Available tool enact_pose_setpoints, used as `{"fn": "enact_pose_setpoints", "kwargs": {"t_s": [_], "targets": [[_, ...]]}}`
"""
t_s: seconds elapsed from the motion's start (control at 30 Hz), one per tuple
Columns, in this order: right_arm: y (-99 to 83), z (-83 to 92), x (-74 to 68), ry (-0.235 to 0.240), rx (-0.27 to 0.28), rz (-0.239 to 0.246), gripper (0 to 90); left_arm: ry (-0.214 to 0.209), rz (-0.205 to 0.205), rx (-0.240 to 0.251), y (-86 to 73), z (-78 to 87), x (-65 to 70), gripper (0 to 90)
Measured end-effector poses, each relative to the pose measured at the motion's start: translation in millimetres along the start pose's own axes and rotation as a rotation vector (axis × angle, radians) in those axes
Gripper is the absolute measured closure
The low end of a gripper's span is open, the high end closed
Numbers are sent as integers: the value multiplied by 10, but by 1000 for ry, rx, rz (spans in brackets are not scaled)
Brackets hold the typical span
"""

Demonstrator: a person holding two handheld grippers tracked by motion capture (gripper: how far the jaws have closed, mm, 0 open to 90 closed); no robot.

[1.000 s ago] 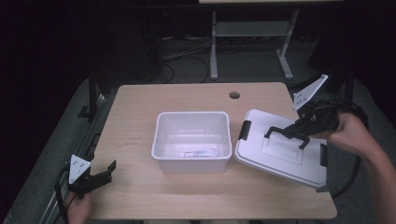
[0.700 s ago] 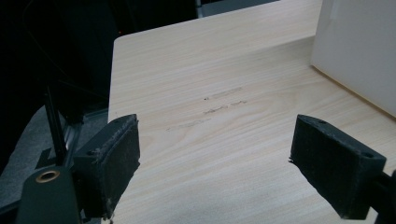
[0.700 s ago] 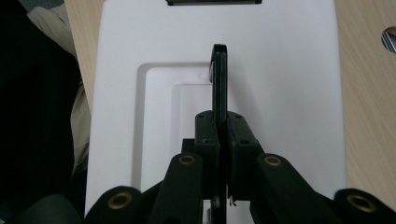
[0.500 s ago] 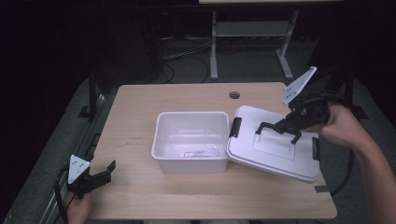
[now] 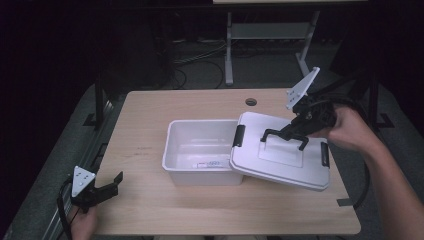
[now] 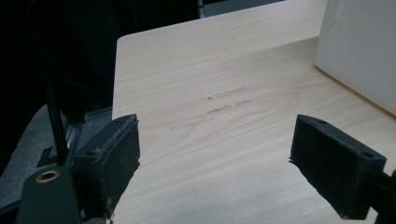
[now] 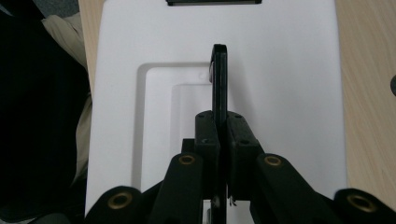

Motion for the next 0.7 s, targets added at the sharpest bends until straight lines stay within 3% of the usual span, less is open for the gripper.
{"fn": "enact_pose_setpoints", "kwargs": {"t_s": [0.7], "targets": [[487,-303,1,48,-2,71,849,1,3,-7,-16,3,-26,149]]}}
Point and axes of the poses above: each handheld gripper's, and its own axes: z roughly backward along the jaws, y roughly out of its top, x roughly to its right, the point moved 4 cm from there along -z, roughly forward along the jaws, and after that the axes turned 5 degrees about x, right-handed, at the moved point
